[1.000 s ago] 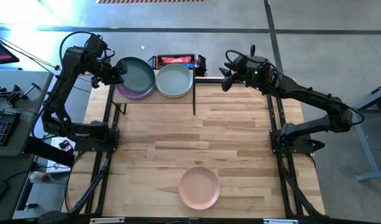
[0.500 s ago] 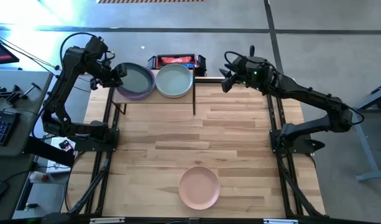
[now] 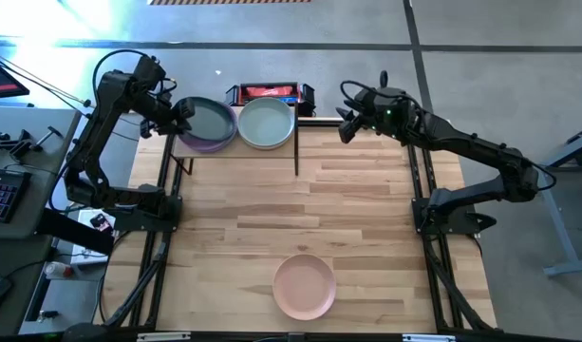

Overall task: Place and stack plates onto a shelf
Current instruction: Stack the dark green plate on top of the violet plate on the shelf, then stack the orange plate on top of the dark green plate on the shelf

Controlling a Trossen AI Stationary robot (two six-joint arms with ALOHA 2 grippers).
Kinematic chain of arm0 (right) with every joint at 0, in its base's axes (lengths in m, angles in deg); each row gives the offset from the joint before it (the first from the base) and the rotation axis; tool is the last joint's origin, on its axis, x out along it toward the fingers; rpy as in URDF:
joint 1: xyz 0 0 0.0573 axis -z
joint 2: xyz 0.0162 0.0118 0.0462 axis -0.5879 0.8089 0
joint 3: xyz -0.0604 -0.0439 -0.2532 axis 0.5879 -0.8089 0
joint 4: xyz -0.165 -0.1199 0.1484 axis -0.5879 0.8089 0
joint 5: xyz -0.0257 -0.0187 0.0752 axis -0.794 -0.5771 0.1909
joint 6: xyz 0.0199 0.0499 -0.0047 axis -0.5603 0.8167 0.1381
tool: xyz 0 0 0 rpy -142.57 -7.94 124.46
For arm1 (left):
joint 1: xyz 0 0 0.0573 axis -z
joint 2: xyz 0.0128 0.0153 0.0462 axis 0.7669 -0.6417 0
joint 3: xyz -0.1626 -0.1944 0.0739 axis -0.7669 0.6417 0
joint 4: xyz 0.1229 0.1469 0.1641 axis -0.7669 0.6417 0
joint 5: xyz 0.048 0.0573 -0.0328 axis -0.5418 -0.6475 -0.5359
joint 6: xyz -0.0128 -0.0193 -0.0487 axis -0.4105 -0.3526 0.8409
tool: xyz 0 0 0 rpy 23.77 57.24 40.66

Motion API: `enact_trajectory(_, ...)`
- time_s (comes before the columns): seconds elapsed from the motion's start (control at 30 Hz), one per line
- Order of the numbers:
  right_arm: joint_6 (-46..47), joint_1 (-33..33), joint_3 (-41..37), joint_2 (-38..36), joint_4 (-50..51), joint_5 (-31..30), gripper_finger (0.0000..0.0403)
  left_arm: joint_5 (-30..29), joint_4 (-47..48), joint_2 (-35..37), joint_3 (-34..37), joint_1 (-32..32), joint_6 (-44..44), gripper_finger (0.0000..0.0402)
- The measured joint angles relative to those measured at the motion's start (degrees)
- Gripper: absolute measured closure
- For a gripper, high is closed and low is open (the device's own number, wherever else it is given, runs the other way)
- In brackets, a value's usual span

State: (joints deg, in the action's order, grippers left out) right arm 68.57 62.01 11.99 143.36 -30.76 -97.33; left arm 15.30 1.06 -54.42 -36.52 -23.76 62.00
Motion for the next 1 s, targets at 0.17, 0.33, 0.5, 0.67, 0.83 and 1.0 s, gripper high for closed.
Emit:
enact_trajectory(0.17,-0.9,0.0,0.0,0.0,0.5,0.0,0.0263,0.3,-0.4,0.0,0.0,0.0,3.4,0.0257)
enact_trajectory(0.33,-1.5,0.0,0.0,0.0,0.5,0.0,0.0263,1.7,-1.7,0.2,0.0,0.0,4.6,0.0255)
enact_trajectory(0.5,-1.5,0.0,0.0,0.0,0.5,0.0,0.0263,5.7,-0.4,1.1,0.0,0.0,5.4,0.0256)
enact_trajectory(0.67,-1.5,0.0,0.0,0.0,0.7,0.0,0.0263,6.8,3.6,1.4,0.0,0.0,5.6,0.0256)
enact_trajectory(0.83,-1.5,0.0,0.0,0.0,1.1,0.0,0.0263,6.7,4.4,1.4,0.0,0.0,5.6,0.0256)
enact_trajectory(1.0,-1.5,0.0,0.0,0.0,1.2,0.0,0.0263,6.5,4.4,1.4,0.0,0.0,5.5,0.0256)
